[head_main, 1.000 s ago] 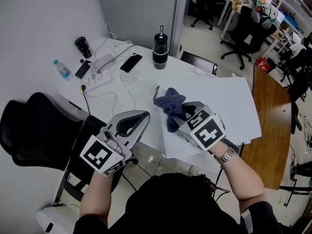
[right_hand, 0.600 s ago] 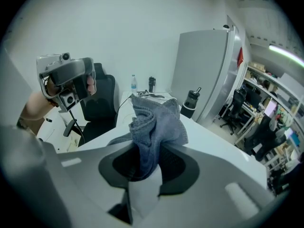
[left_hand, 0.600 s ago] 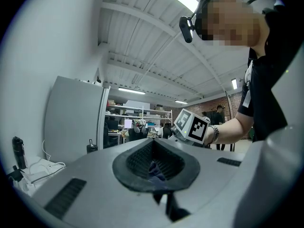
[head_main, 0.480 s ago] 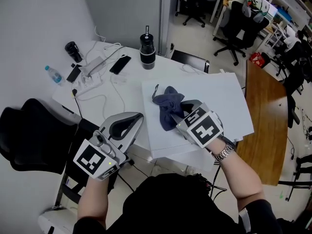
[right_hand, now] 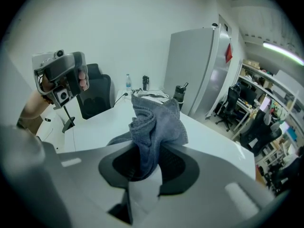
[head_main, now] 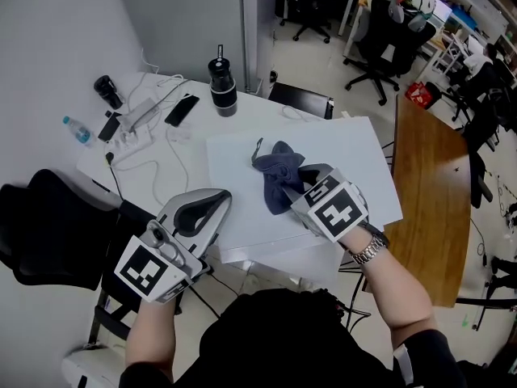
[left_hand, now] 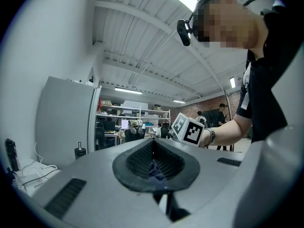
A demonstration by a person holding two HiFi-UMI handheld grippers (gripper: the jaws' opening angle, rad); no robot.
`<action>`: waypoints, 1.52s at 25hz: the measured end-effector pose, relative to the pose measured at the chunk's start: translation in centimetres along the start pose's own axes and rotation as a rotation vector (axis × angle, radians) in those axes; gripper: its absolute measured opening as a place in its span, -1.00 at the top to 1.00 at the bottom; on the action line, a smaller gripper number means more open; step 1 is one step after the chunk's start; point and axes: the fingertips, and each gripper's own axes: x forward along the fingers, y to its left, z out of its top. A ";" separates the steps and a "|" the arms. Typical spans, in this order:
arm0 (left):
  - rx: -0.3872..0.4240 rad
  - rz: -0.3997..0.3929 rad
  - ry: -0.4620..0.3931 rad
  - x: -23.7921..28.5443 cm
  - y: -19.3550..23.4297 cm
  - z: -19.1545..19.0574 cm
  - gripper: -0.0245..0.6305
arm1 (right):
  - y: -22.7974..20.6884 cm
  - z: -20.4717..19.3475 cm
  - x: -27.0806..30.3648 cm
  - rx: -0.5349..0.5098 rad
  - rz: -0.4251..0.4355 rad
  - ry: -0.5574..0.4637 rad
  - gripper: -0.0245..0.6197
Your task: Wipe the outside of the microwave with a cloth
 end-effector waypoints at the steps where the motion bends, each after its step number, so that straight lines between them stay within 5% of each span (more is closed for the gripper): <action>1: 0.001 -0.001 0.001 0.4 -0.4 0.1 0.91 | -0.4 -0.4 -0.3 0.004 -0.002 -0.001 0.61; 38: 0.067 0.040 0.023 15.4 -13.4 2.2 0.91 | -16.5 -12.3 -9.7 0.111 -0.031 -0.146 0.61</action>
